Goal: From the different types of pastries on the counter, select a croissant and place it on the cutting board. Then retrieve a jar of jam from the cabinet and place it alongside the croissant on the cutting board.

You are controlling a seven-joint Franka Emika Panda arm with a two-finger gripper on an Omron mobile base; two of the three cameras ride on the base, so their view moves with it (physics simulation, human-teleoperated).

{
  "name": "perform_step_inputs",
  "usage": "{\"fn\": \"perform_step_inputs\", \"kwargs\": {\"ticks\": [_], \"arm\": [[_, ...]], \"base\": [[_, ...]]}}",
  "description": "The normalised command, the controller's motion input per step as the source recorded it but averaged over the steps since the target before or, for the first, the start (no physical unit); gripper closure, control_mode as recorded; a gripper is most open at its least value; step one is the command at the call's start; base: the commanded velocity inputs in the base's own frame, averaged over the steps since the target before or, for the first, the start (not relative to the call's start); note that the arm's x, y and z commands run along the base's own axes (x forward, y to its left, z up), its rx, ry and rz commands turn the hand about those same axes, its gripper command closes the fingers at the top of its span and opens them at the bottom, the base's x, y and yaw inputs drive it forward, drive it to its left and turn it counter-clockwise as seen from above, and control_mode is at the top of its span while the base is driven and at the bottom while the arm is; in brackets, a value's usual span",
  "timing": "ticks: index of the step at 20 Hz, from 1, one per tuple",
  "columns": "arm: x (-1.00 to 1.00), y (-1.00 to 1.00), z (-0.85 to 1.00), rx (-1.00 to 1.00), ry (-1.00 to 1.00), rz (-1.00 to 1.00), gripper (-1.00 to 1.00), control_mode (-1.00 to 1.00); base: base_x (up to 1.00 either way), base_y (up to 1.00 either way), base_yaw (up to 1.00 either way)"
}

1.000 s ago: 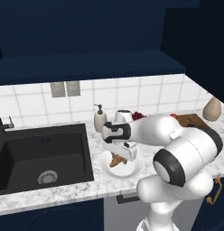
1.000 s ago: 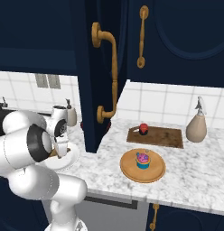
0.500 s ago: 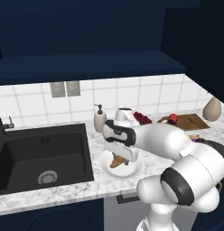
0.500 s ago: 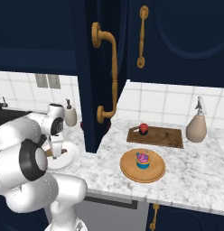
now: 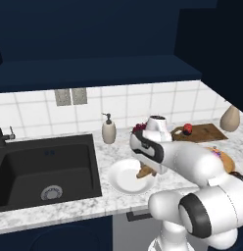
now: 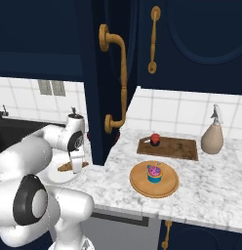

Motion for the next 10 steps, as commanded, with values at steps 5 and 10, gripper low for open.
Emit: {"fn": "perform_step_inputs", "kwargs": {"ticks": [5,10], "arm": [[0.56,-0.64,0.18,0.0,0.0,-0.01,1.0,-1.0],[0.49,-0.77,0.04,-0.01,-0.01,0.0,1.0,-1.0]], "base": [[0.0,0.0,0.0],[0.0,0.0,0.0]]}}
